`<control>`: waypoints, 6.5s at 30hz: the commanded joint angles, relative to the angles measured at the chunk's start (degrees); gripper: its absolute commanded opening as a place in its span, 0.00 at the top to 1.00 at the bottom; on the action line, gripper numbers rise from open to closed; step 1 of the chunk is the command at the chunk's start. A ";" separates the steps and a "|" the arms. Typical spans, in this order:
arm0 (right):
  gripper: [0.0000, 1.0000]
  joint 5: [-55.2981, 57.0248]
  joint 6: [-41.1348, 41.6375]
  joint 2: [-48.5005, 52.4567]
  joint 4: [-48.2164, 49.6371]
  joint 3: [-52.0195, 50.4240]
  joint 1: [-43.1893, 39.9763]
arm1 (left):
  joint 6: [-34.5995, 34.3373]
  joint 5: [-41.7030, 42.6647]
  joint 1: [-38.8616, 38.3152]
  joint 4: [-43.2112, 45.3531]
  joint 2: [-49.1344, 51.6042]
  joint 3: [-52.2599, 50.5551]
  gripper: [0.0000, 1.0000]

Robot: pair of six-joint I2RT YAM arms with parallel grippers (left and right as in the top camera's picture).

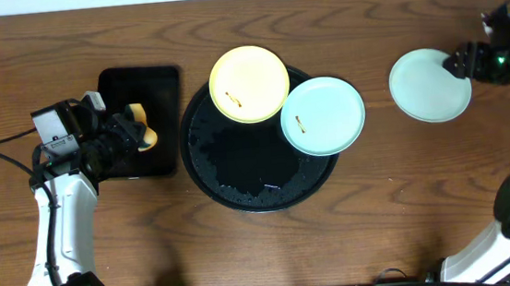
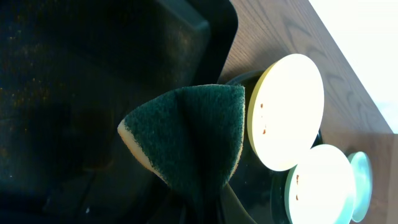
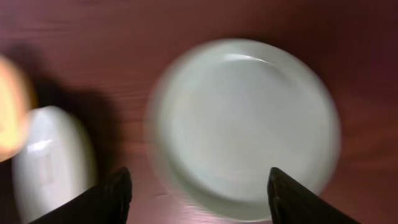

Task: Clean dirty plates on tray and stack at the side
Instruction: 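Carry the pale green plate right and set it on the table, then return the right gripper and grasp the rim of the next pale green plate, then scrub the held pale green plate with the sponge in the left gripper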

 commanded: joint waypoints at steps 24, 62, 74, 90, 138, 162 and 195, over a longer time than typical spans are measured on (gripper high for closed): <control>0.58 10.75 -2.03 5.44 1.27 -6.88 25.90 | 1.57 -0.28 -0.22 -0.13 0.22 1.16 0.92; 0.99 40.02 23.04 -15.58 2.75 -9.60 39.65 | 10.86 -0.31 -0.24 0.66 0.22 1.16 0.92; 0.99 61.59 36.26 -15.82 -1.11 -10.32 58.99 | 14.21 1.73 -7.54 1.33 0.22 1.16 0.93; 0.99 60.59 35.95 -15.80 1.77 -10.91 58.58 | 2.01 14.14 -29.79 0.39 0.22 1.16 0.93; 0.99 39.52 57.57 -15.80 19.52 -39.36 58.47 | 12.11 -18.49 -49.18 15.45 9.51 -5.90 0.93; 0.99 38.71 57.55 -15.80 19.34 -39.36 58.47 | 12.11 -20.33 -49.20 23.23 16.85 -10.34 0.93; 0.99 38.49 57.55 -15.80 18.91 -39.36 58.47 | 14.49 -29.86 -48.00 33.92 21.42 -11.21 0.92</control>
